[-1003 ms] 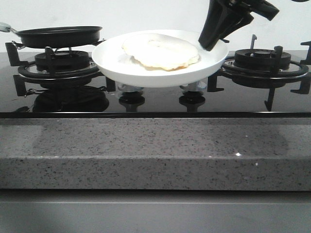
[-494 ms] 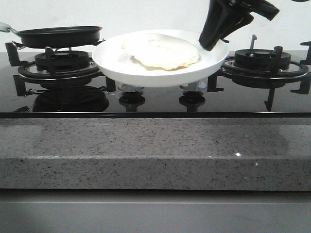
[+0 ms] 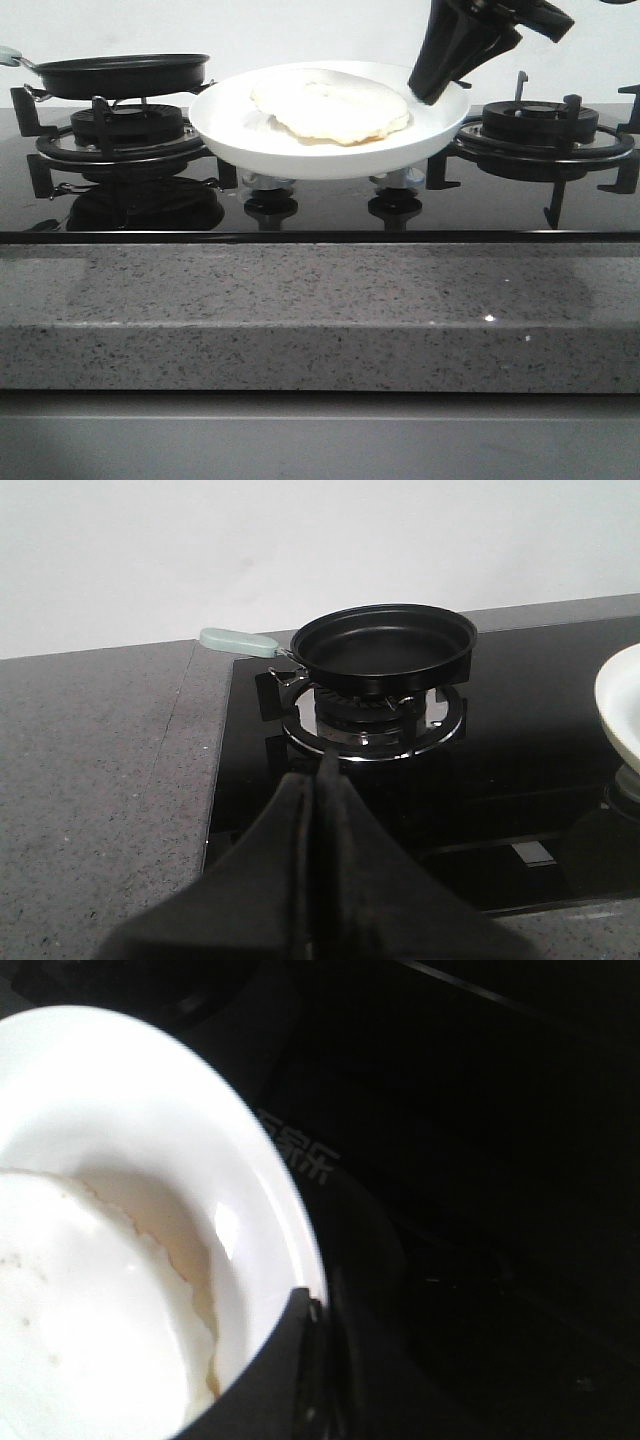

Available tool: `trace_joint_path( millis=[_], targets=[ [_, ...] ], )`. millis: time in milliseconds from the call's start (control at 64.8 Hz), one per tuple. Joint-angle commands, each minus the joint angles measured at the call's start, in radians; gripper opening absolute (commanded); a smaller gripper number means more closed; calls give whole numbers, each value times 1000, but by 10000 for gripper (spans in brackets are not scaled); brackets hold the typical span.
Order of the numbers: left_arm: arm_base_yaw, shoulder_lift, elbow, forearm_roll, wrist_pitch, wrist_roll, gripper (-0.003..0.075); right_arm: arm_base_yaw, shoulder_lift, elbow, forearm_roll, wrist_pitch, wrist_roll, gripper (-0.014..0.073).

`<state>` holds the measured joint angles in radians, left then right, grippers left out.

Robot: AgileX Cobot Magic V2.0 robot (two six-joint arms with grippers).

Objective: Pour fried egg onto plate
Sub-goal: 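Release the pan handle and withdraw the left gripper, then lower the plate with the egg onto the stove between the knobs with the right gripper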

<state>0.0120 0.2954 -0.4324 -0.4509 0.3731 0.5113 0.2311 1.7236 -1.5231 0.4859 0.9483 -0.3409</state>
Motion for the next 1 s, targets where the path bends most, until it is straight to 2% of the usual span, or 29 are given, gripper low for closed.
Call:
trace_joint_path(
  millis=[0,340,540,988],
  targets=[
    [-8,9,-28,-21,-79,-8,-19,-2,-55,-28,44,-42,-3,-57],
    [-8,9,-28,-21,-80,-8,-19,-2,-55,-28,49,-41,2,-57],
    [-8,9,-28,-21,-80,-8,-19,-8,-43,-72,58,-49,72,-57],
    [-8,9,-28,-21,-80,-8,-19,-95,259,-534,58,34,144,-57]
  ],
)
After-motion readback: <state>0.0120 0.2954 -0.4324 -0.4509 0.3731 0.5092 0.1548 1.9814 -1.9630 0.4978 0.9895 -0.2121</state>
